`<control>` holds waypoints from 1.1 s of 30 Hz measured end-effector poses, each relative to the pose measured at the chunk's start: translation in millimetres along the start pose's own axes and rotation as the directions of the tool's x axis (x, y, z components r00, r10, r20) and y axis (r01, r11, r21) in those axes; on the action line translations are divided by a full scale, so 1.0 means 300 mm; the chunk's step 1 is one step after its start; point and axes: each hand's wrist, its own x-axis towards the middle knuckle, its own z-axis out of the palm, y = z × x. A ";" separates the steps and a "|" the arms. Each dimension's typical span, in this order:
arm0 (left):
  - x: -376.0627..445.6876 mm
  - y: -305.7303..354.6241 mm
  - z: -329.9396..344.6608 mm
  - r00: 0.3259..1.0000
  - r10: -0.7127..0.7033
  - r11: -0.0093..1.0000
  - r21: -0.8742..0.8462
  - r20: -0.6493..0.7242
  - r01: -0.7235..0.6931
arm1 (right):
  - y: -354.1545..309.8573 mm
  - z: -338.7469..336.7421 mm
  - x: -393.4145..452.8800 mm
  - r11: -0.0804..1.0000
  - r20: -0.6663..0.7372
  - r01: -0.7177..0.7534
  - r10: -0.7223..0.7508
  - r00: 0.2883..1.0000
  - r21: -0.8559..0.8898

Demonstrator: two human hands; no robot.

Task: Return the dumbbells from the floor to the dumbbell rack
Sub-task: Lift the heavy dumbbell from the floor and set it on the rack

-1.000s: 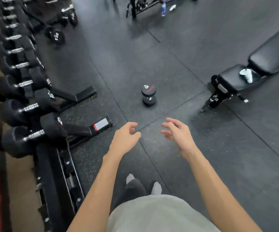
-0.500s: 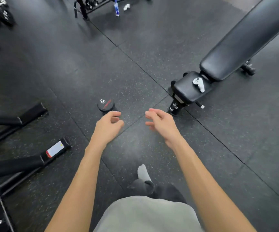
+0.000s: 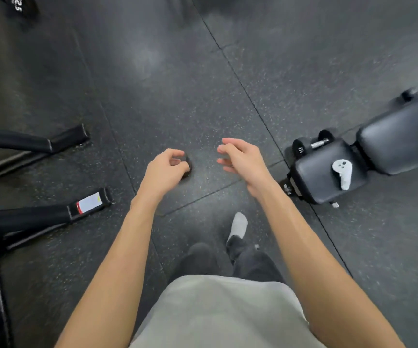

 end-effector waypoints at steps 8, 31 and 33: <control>0.295 0.084 -0.061 0.969 -0.156 0.971 -0.210 -0.193 0.115 | -0.204 0.088 0.393 0.983 0.162 -0.074 0.101 0.982 -0.166; 1.437 -0.625 0.062 0.584 -0.780 0.509 -0.770 -0.224 0.385 | 0.165 0.960 1.743 0.599 0.369 0.006 0.486 0.792 -0.801; 1.519 -0.718 0.113 0.554 -0.811 0.461 -0.790 -0.191 0.403 | 0.252 0.989 1.834 0.577 0.365 0.025 0.483 0.796 -0.817</control>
